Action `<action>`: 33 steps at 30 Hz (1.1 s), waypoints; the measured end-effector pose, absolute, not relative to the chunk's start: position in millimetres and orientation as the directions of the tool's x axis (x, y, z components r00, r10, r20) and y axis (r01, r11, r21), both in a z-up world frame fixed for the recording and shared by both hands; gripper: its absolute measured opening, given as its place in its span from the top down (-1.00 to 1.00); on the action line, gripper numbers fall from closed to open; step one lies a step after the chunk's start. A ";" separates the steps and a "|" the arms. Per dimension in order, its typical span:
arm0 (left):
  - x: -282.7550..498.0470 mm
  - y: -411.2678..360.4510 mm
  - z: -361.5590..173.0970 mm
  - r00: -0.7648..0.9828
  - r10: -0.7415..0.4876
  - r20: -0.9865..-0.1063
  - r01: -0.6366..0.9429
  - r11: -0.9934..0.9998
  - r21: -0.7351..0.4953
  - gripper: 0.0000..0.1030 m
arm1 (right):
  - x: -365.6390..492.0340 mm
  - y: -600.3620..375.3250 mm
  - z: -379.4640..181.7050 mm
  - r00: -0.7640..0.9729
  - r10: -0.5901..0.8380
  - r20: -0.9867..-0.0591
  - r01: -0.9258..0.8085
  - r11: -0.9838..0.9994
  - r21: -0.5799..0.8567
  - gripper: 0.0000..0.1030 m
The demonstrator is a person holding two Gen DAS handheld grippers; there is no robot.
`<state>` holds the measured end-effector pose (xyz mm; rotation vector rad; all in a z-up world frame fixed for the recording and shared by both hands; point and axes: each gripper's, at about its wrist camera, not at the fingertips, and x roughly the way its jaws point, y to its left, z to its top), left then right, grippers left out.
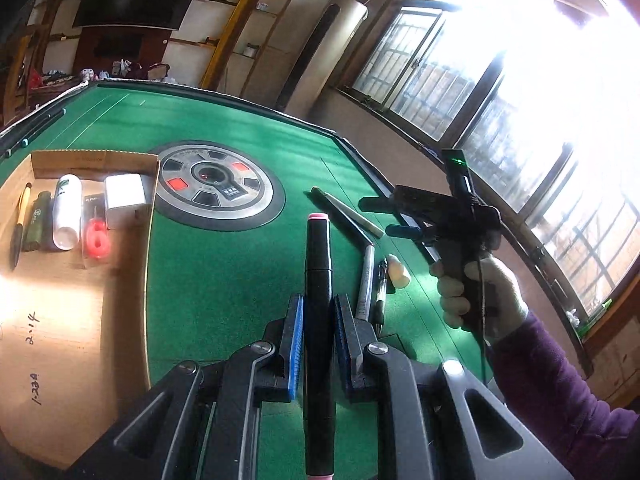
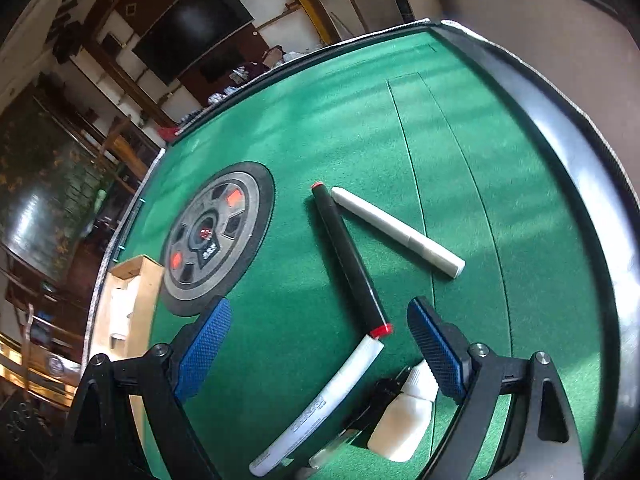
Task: Organize rigid objects
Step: 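Grasp the black marker with red cap with the right gripper while the left gripper holds its marker, then carry both black markers into the cardboard box and open both grippers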
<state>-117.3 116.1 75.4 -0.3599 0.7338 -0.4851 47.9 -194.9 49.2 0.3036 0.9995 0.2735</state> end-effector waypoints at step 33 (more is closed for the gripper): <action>-72.2 281.1 9.2 0.569 -0.262 -0.779 -0.260 0.842 -0.473 0.72 | 2.5 -10.8 79.0 0.283 0.634 -0.720 -0.384 0.763 0.520 0.72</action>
